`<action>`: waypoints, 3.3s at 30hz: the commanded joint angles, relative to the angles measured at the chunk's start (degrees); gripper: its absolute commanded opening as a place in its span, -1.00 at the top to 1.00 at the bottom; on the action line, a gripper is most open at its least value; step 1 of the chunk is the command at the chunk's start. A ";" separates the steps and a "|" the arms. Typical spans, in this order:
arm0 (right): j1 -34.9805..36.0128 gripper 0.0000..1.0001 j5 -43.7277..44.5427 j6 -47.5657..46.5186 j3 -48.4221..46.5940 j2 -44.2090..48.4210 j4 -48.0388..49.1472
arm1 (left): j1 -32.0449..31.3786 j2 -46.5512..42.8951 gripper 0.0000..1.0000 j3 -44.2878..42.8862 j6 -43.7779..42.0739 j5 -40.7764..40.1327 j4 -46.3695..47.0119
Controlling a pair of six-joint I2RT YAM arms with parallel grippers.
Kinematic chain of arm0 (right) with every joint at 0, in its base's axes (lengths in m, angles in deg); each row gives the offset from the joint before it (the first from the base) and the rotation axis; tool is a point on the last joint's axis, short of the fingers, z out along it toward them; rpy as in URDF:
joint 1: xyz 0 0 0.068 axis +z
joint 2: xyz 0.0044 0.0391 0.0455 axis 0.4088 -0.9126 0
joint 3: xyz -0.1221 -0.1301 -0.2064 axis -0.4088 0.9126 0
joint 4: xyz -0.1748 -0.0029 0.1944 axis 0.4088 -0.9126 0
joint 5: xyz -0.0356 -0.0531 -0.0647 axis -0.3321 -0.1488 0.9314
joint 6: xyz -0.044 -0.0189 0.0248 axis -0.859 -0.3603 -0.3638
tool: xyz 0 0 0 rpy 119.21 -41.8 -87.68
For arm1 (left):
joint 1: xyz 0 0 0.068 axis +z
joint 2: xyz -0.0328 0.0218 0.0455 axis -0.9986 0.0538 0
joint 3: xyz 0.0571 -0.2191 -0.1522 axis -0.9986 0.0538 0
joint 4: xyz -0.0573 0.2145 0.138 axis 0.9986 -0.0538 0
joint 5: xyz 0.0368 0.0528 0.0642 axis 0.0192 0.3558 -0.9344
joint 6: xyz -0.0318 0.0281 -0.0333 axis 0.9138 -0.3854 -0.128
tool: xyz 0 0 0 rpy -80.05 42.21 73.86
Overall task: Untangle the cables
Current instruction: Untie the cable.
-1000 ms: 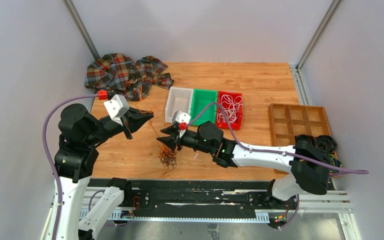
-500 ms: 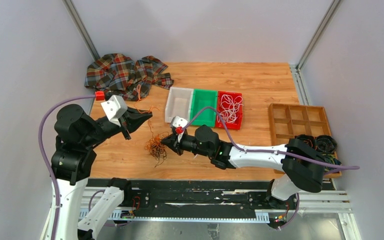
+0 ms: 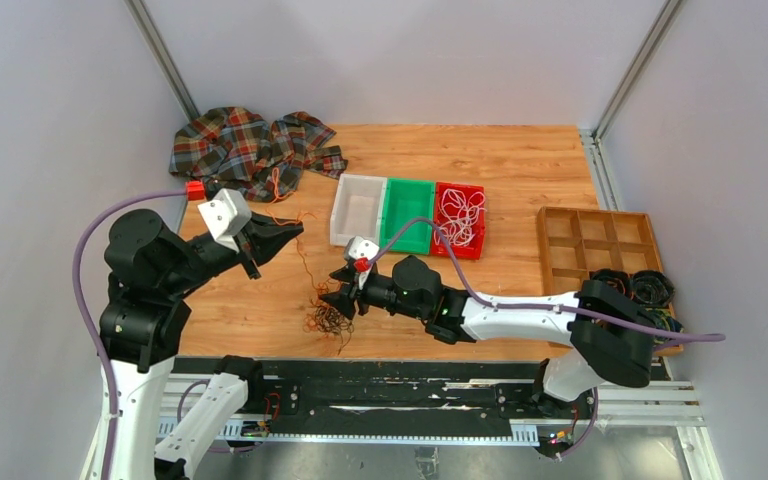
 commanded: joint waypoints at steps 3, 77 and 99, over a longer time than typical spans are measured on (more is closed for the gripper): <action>1.00 0.40 -0.38 -1.25 -3.24 -1.06 1.13 | 0.13 -0.43 0.99 -0.10 1.13 0.32 0.62; 3.46 0.14 22.52 1.39 -8.70 -25.06 4.82 | 0.13 -5.16 0.99 5.70 -13.23 -13.42 -6.13; 0.02 0.99 17.39 1.56 5.85 -10.07 7.20 | 0.21 -4.96 0.50 30.91 -36.97 -45.14 -4.97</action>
